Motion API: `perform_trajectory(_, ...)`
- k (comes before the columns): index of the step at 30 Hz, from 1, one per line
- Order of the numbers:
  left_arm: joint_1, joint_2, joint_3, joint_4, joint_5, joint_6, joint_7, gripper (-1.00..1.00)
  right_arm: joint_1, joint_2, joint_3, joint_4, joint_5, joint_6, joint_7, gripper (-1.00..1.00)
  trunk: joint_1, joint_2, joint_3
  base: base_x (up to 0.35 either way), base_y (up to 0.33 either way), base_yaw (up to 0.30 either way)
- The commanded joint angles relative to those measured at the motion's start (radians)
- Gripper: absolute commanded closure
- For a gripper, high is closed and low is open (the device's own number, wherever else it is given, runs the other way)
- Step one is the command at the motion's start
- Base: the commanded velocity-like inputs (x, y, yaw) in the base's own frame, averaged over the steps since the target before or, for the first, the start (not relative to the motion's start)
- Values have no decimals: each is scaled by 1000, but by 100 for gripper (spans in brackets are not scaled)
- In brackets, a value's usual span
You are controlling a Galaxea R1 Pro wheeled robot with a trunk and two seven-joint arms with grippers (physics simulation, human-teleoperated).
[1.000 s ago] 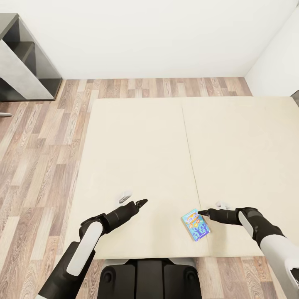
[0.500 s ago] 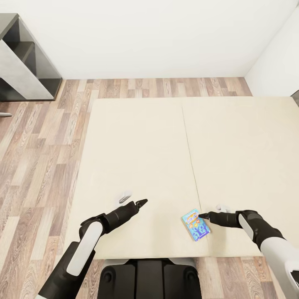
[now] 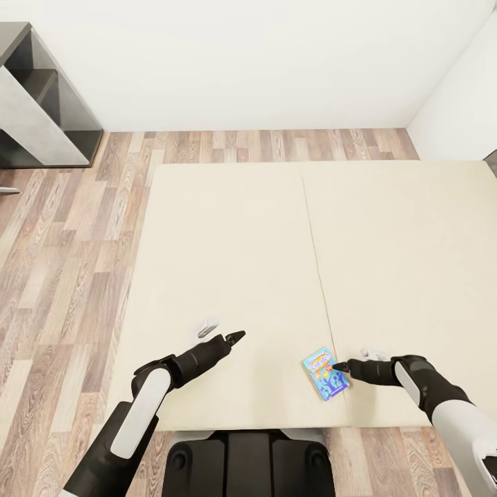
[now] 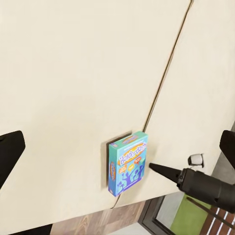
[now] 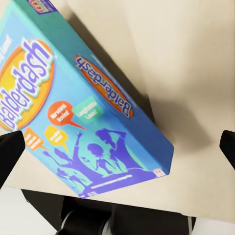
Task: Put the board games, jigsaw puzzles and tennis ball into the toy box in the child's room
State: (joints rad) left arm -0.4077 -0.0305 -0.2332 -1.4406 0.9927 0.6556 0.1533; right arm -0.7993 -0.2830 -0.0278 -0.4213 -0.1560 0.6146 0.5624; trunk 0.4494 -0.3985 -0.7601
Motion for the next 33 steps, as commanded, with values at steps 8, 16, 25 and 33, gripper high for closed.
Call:
perform_trajectory(8, 0, 0, 0, -1, 11, 3, 9, -100, 1, 6, -3, -1, -6, 8, -4, -100, 1, -2, -1, 0, 0, 0)
perform_trajectory(16, 0, 0, 0, -1, 11, 3, 9, -100, 2, 9, -2, -1, -6, 7, -5, -100, 1, -2, -1, 0, 0, 0)
perform_trajectory(25, 0, 0, 0, -1, 11, 3, 9, -100, 1, 10, -1, -1, -6, 6, -6, -100, 1, -2, -1, 0, 0, 0)
perform_trajectory(33, 0, -1, 0, -2, 11, 3, 9, -100, 0, 10, 0, -1, -5, 5, -7, -100, 1, -2, -1, 0, 0, 0)
